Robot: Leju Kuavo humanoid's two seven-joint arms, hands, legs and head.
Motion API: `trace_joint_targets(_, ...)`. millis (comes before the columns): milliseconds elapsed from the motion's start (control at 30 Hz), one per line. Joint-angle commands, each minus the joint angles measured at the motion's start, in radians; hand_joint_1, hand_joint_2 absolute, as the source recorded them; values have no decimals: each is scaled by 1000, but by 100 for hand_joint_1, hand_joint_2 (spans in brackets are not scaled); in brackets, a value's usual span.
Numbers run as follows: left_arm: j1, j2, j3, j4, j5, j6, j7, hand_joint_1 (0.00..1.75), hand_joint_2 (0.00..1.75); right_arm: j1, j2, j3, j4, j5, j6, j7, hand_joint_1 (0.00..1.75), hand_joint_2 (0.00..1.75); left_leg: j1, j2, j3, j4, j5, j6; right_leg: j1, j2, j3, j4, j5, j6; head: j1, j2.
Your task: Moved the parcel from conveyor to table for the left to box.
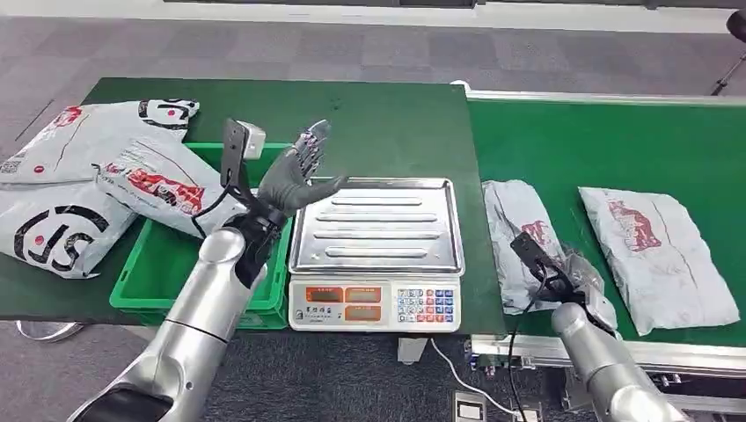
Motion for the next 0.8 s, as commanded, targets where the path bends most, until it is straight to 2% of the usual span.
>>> trace_joint_targets(33,-37,7,-54,29,-6,-4,7,0,175,16,24,-122,35,6,-2,-23,0,175,1,0,2,-1,0,-1,1,-1,3,-2,0,-2,0,0)
trace_joint_targets(200,-43,4,-51,33,-9,-12,12,0,175,34,26,-182,30,-10,61,-48,0,175,1,0,3,-2,0,-1,1,-2,4,-2,0,-3,0,0)
trace_joint_targets(300,-45,6,-57,37,-17,-15,11,0,175,36,30,-241,33,-95,144,-141,0,175,1,0,3,-1,0,-1,1,-1,3,-2,0,-2,0,0)
trace_joint_targets(333,-51,12,-66,44,-28,-20,9,0,175,33,29,-279,40,-162,222,-213,0,175,1,0,3,-2,0,-1,1,-1,4,-3,0,-3,0,0)
trace_joint_targets(500,-56,14,-67,53,-30,-22,8,0,175,30,23,-281,45,-171,236,-226,0,175,1,1,2,-1,0,-1,1,0,3,-1,0,-2,0,0)
trace_joint_targets(533,-60,14,-66,63,-34,-22,2,0,175,23,23,-295,51,-212,286,-269,14,175,0,1,1,-1,0,-1,1,0,2,-1,0,-1,0,0)
trace_joint_targets(567,-62,15,-67,65,-37,-24,-2,0,175,18,22,-304,56,-242,326,-301,175,175,1,2,3,-1,0,-1,1,0,4,-2,0,-2,0,0)
trace_joint_targets(633,-67,13,-64,78,-47,-25,-10,0,175,-14,9,-304,88,-296,392,-354,175,175,0,2,2,-1,0,-1,1,0,2,-1,0,-2,0,0)
trace_joint_targets(700,-73,2,-55,80,-59,-21,-5,0,175,-56,8,-275,119,-306,393,-357,175,175,0,3,2,-1,0,-1,0,1,2,-1,0,-2,0,0)
trace_joint_targets(800,-73,-1,-54,80,-61,-20,-3,0,175,-63,10,-271,123,-309,391,-351,175,175,0,4,1,0,0,0,1,2,0,0,1,-1,0,0)
